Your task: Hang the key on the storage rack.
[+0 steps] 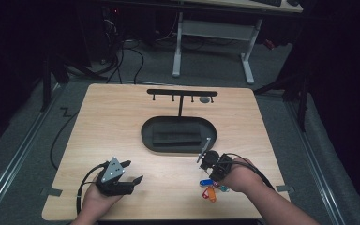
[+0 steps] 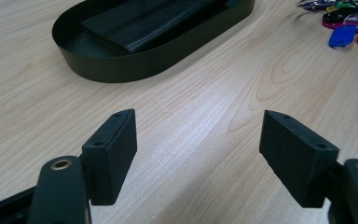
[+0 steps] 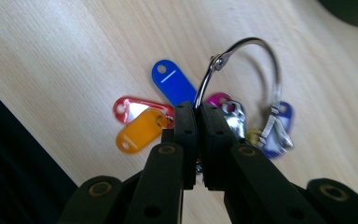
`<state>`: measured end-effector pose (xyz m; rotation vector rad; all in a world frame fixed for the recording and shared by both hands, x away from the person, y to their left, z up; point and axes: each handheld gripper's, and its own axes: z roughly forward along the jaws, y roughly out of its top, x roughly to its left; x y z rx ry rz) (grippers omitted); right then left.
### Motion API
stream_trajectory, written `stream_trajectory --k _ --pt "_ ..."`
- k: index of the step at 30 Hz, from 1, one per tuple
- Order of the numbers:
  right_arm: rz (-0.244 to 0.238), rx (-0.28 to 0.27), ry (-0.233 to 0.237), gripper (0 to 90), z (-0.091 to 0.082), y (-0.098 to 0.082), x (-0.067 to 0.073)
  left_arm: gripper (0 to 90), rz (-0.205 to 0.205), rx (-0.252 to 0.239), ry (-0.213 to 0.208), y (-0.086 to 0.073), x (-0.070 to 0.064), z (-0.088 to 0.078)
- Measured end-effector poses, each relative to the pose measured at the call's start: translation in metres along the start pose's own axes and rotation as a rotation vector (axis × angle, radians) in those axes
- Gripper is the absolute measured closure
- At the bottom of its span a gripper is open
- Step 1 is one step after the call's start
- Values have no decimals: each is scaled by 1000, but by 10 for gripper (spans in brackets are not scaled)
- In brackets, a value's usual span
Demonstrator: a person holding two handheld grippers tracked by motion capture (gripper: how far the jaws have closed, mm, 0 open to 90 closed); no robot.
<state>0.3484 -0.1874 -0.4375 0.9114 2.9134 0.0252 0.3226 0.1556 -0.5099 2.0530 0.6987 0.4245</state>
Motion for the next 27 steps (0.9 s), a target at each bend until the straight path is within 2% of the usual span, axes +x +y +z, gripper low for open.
stream_trajectory --k 2,7,11,20,27 --pt "-6 -8 -21 872 -10 -3 -2 280 1 1 0 0 0 0" --pt "-30 -20 -39 875 -33 -8 -10 290 3 -5 -1 0 0 1" --pt "-4 -55 -41 876 -53 -12 -16 290 7 -2 -2 0 -1 2" --pt "20 -71 -58 876 -78 -17 -23 290 8 -5 -1 0 1 1" --pt "20 -49 -51 877 -90 -17 -30 289 10 -6 2 -1 1 2"
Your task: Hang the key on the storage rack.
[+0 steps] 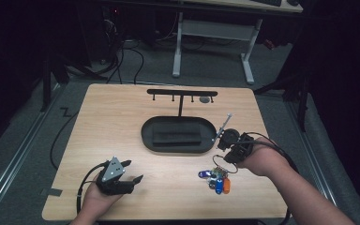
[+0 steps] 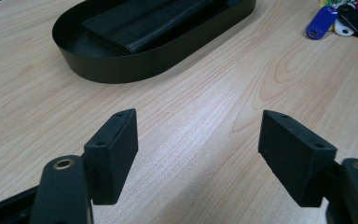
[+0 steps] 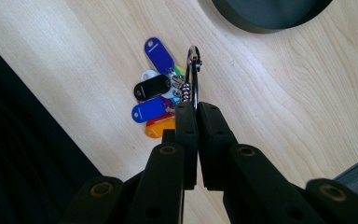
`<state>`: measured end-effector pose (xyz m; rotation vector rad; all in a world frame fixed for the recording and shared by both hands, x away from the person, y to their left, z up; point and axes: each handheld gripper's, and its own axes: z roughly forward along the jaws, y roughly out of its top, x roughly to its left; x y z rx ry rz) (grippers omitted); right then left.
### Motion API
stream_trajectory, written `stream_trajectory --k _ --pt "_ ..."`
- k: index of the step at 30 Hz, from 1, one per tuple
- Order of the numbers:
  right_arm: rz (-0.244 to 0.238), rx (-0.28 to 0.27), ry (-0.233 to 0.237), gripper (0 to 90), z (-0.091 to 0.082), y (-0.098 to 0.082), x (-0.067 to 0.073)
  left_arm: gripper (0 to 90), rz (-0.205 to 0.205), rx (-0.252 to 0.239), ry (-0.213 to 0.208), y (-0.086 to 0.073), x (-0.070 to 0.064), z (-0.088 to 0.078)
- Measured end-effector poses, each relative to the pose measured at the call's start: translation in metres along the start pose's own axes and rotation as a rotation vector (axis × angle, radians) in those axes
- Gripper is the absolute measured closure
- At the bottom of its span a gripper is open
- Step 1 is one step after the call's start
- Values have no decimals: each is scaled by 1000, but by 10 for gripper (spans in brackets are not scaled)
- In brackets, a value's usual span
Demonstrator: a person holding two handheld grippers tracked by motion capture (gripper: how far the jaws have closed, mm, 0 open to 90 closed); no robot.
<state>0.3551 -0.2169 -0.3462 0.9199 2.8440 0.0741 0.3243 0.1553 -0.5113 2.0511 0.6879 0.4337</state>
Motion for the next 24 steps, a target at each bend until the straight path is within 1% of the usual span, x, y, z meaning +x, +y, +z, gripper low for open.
stream_trajectory --k 3,6,10,15,16,19,24 --pt "14 -11 12 877 -7 1 -4 289 2 1 0 0 0 -1" --pt "34 -26 17 877 -19 2 -9 289 2 1 -1 0 0 -1" --pt "57 -44 14 876 -32 3 -16 289 1 0 0 0 0 0" --pt "80 -61 -4 876 -45 6 -24 284 -1 0 -1 0 1 -1" --pt "81 -68 -5 876 -46 6 -26 283 -1 0 -1 0 1 -1" --pt "91 -67 -8 877 -47 8 -30 282 -1 0 -1 0 1 -1" --pt "102 -64 5 877 -44 12 -37 282 -4 -1 -1 -1 1 -1"
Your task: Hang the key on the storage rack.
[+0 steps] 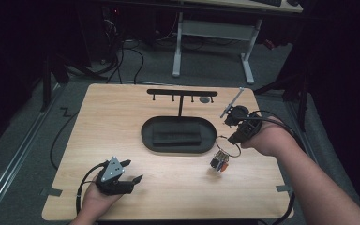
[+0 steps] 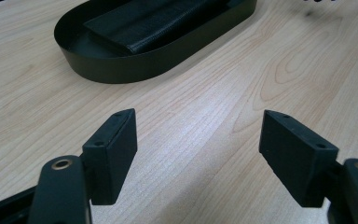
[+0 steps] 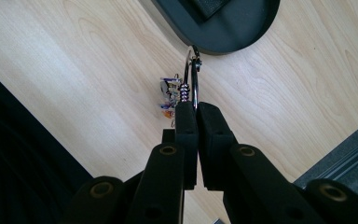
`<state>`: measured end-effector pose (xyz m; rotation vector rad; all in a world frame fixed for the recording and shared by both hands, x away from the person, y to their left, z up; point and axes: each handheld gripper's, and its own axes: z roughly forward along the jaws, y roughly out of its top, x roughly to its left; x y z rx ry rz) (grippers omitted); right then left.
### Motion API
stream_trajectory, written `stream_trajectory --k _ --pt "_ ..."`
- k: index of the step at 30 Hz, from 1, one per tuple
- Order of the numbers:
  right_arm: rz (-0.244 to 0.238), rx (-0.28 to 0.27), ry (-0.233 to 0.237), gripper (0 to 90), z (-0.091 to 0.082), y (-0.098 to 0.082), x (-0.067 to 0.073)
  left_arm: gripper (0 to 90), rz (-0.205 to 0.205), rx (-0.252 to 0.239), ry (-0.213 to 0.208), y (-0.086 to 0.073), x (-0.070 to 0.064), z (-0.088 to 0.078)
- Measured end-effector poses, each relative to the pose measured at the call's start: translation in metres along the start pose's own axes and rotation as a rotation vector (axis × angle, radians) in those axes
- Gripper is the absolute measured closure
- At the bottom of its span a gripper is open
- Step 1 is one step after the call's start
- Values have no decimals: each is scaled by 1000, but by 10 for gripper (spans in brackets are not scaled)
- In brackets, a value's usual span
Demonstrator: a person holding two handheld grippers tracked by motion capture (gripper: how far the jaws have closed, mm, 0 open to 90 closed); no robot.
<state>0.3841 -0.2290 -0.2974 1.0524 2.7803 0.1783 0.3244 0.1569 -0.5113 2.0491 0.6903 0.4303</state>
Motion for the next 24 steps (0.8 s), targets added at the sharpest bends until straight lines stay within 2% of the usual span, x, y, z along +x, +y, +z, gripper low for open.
stream_trajectory --k 14,21,24 --pt "-5 -13 -19 876 -13 29 -13 281 2 4 -1 -1 0 -1" --pt "8 -24 -25 877 -16 43 -20 281 -6 0 1 -2 1 -1" --pt "2 -26 -45 877 -16 49 -25 281 -3 -1 2 -2 1 -1"
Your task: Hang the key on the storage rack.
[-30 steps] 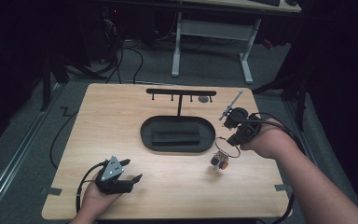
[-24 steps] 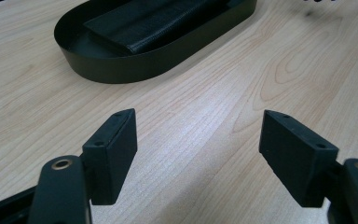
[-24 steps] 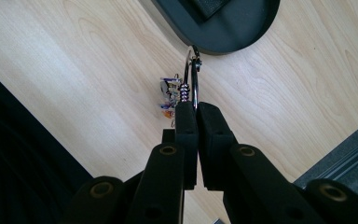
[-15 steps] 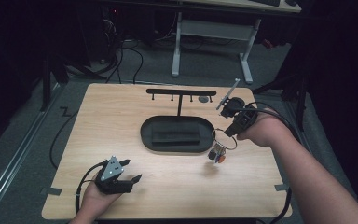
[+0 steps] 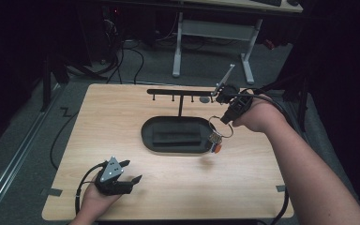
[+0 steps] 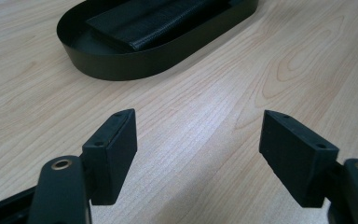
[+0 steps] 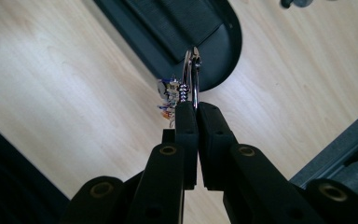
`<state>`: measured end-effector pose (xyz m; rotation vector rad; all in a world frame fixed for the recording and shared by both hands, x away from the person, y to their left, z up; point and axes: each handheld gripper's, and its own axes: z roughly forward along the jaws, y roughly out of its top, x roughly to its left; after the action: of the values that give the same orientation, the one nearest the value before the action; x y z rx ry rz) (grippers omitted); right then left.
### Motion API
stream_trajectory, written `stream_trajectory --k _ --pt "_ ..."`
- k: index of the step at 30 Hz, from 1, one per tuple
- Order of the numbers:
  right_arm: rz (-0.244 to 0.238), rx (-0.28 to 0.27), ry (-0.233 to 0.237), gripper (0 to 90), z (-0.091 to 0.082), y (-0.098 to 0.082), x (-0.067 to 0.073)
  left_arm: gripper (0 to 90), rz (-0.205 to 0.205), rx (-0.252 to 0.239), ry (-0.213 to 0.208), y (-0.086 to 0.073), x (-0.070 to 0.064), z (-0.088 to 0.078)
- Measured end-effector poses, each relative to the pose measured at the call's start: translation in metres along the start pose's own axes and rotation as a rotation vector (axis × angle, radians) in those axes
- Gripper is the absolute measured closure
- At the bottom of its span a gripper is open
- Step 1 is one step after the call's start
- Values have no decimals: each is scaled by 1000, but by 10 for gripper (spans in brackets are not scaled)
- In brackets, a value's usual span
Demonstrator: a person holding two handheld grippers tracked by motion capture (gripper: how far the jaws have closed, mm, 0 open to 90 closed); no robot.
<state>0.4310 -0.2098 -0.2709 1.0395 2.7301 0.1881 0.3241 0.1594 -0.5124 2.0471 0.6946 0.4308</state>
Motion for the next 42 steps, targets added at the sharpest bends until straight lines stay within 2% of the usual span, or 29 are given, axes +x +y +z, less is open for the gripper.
stream_trajectory --k 4,13,20,26,31,33,36,39,42 --pt "15 -5 -5 877 2 7 -3 281 1 4 -2 0 0 1" --pt "-5 6 -22 876 15 23 -11 281 0 3 -2 -1 1 1" --pt "42 7 -50 876 26 39 -28 281 -6 6 1 -3 1 -1" --pt "69 -17 -76 876 30 50 -47 281 -12 8 3 -5 3 -3" --pt "98 -34 -70 876 35 50 -57 281 -10 12 -2 -6 3 -1" --pt "96 -34 -71 876 40 51 -61 282 -9 12 -1 -6 3 -1" --pt "127 -38 -65 875 50 51 -65 282 -8 14 -2 -5 3 0" --pt "114 -35 -56 874 60 52 -66 282 -3 20 0 -5 3 0" --pt "126 -39 -66 873 64 54 -68 282 2 24 -2 -5 2 1"
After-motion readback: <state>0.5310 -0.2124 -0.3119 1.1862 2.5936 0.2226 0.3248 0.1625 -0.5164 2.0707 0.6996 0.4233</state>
